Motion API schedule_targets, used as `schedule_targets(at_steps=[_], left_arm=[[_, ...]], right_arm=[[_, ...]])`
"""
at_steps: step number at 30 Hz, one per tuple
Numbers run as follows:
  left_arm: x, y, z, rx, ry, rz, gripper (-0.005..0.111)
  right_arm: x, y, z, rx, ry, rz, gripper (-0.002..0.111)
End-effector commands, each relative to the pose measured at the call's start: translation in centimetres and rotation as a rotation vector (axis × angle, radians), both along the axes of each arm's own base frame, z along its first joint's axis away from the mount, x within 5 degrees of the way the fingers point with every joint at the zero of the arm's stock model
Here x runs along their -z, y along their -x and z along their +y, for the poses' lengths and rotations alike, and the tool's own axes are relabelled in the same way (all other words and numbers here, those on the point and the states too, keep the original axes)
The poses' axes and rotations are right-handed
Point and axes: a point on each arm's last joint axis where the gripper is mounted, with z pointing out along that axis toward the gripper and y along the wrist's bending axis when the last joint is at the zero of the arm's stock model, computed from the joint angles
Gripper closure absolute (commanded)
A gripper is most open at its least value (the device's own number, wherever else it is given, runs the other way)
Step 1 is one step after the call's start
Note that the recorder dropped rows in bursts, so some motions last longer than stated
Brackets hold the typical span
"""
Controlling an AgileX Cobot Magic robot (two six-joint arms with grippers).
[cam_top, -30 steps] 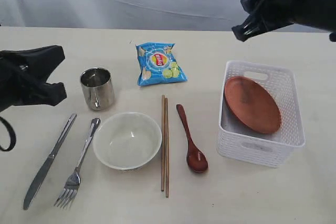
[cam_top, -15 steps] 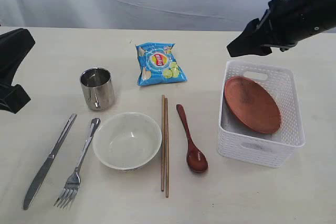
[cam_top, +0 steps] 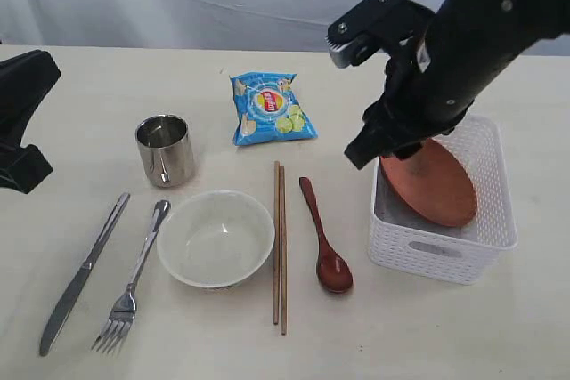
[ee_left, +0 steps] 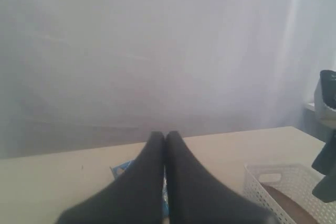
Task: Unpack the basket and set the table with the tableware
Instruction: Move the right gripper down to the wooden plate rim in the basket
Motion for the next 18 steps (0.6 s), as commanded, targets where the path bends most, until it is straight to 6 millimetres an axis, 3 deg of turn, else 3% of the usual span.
schedule_targets(at_steps=[1, 10, 18], left_arm=[[0.2, 0.1, 0.0, 0.004, -0.005, 0.003, 0.107], [0.2, 0.1, 0.0, 0.004, -0.007, 0.007, 0.107], [0.2, 0.1, 0.0, 0.004, -0.007, 0.007, 0.107]], right_arm=[[1.1, 0.6, -0.2, 0.028, 0.073, -0.037, 0.058], [4.6, 0.9, -0.1, -0.033, -0.008, -0.055, 0.058], [8.2, 0.0, 0.4, -0.031, 0.064, 0.022, 0.058]])
